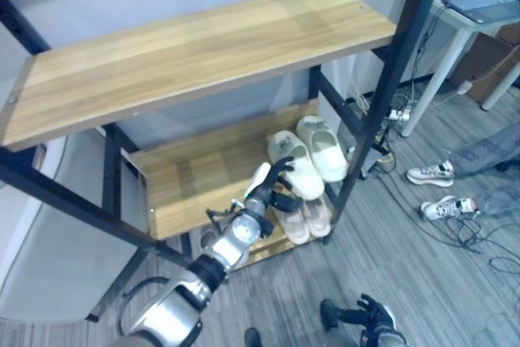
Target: Arrange the slippers neatly on the shoe rack.
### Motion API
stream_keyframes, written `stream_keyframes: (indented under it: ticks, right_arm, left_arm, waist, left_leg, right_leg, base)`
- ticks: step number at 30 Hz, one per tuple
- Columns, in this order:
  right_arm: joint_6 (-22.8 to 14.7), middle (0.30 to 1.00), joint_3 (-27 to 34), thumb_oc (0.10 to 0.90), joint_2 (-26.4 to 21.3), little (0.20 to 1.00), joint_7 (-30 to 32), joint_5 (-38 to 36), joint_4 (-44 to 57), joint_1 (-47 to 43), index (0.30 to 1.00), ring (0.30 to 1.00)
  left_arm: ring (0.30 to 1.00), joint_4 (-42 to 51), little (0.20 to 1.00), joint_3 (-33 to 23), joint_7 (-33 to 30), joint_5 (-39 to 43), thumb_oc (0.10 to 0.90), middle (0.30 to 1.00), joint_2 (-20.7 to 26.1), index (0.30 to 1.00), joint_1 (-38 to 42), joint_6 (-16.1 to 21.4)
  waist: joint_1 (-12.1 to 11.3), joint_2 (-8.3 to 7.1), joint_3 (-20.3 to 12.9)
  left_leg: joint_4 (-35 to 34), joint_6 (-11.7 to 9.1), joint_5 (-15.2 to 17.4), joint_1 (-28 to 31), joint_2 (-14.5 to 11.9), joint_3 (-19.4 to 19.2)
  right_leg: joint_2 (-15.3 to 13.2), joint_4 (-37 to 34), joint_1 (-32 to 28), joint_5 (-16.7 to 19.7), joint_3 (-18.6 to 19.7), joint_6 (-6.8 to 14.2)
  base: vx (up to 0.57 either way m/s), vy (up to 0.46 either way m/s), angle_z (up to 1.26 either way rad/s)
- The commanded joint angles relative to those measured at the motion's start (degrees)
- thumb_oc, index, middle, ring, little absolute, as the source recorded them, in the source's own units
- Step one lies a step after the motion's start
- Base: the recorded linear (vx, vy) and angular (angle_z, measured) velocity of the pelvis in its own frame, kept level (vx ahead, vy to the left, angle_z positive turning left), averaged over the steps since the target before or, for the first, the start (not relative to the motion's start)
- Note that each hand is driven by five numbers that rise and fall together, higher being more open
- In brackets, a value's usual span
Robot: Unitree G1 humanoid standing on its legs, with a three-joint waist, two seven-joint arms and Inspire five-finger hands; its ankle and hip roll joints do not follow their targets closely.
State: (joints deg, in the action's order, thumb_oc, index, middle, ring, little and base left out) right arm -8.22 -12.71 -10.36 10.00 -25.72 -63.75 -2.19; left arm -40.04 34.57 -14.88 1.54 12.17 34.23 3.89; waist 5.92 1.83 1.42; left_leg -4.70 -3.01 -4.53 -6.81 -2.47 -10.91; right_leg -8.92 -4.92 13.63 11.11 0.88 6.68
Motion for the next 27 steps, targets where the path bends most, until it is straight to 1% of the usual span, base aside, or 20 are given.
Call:
stream_keyframes:
  ticks: [1,5,10,15,16,20,21,23,27]
  right_arm:
    - [-2.2,0.9,-1.0,0.8,-3.2,0.9,0.0,-0.9,0.3,-3.4,0.9,0.9]
    - [-2.2,0.9,-1.7,0.8,-3.4,0.9,-0.2,-0.7,0.1,-4.2,0.9,0.9]
    - [-2.3,0.9,-2.4,0.8,-4.0,0.9,-0.3,-0.6,0.4,-5.1,0.9,0.9]
    - [-2.5,0.9,-2.7,0.8,-4.3,0.9,-0.5,-0.6,0.2,-5.6,0.9,0.9]
    - [-2.5,0.9,-3.0,0.8,-4.3,0.9,-0.5,-0.4,0.0,-5.7,0.9,0.9]
    - [-2.6,0.9,-3.3,0.8,-4.4,0.9,-0.7,-0.2,-0.1,-5.7,0.9,0.9]
    - [-2.7,0.9,-3.2,0.8,-4.5,0.9,-0.7,-0.1,-0.1,-5.6,0.9,0.9]
    - [-2.9,0.9,-3.2,0.8,-4.4,0.9,-0.7,0.0,0.0,-5.1,0.9,0.9]
    - [-3.1,0.9,-3.2,0.8,-4.4,0.9,-0.8,0.2,-0.1,-4.6,0.9,0.9]
  left_arm:
    - [0.9,-4.2,0.9,-0.3,0.2,-2.2,0.8,0.9,-8.6,0.9,12.3,3.9]
    - [0.9,-8.0,0.9,0.4,-0.3,-3.7,0.8,0.9,-9.8,0.9,14.7,3.4]
    - [0.9,-10.8,0.9,0.1,-1.3,-3.7,0.8,0.9,-9.8,0.9,19.0,3.0]
    - [0.9,-13.3,0.9,0.1,-2.1,-5.0,0.8,0.9,-8.4,0.9,23.6,2.6]
    - [0.9,-14.4,0.9,0.0,-2.4,-5.3,0.8,0.9,-7.9,0.9,25.8,2.3]
    - [0.9,-15.5,0.9,0.1,-2.6,-5.7,0.8,0.9,-6.9,0.9,28.0,2.1]
    - [0.9,-15.4,0.9,-0.2,-2.9,-5.4,0.8,0.9,-5.7,0.9,29.7,2.1]
    - [0.9,-15.0,0.9,-0.1,-3.1,-6.2,0.8,0.9,-4.9,0.9,30.8,2.0]
    - [0.9,-15.0,0.9,0.2,-3.5,-7.6,0.8,0.9,-4.1,0.9,32.2,2.0]
  waist:
    - [0.8,3.34,1.1]
    - [1.2,2.97,1.3]
    - [1.5,2.77,1.8]
    - [1.7,2.45,2.0]
    - [1.7,2.27,2.1]
    - [1.8,2.19,2.1]
    - [1.7,2.17,2.2]
    - [1.6,2.16,2.2]
    - [1.6,1.99,2.0]
  left_leg:
    - [-0.3,0.7,4.9,0.0,1.0,4.1]
    - [-0.3,0.7,4.9,-0.6,0.9,4.1]
    - [-0.3,0.6,4.6,-2.1,0.8,3.8]
    - [-0.3,0.5,4.2,-3.7,0.5,3.6]
    - [-0.3,0.5,3.9,-4.4,0.4,3.5]
    - [-0.3,0.5,3.7,-5.1,0.3,3.3]
    - [-0.3,0.5,3.6,-5.4,0.2,3.4]
    - [-0.3,0.5,3.6,-5.5,0.2,3.5]
    - [-0.3,0.5,3.7,-5.2,0.0,3.5]
  right_leg:
    - [3.7,1.2,-2.7,-8.6,-5.6,0.7]
    - [3.7,0.9,-2.0,-8.3,-5.5,0.8]
    - [3.7,0.8,-0.2,-7.7,-5.1,0.9]
    - [3.6,0.8,1.5,-7.2,-4.8,1.1]
    - [3.5,0.8,2.1,-7.1,-4.8,1.1]
    - [3.5,0.8,2.7,-7.0,-4.7,1.1]
    - [3.6,0.8,3.1,-7.0,-4.7,1.1]
    - [3.6,0.9,3.3,-7.1,-4.7,1.1]
    - [3.7,1.0,2.9,-7.4,-4.9,1.0]
  base:
    - [0.0,0.0,0.0]
    - [0.0,0.0,0.0]
    - [0.0,0.0,0.0]
    - [0.0,0.0,0.01]
    - [0.0,0.0,0.0]
    - [0.0,0.0,0.0]
    - [0.0,0.0,0.0]
    - [0.0,0.0,-0.03]
    - [0.03,0.001,-0.11]
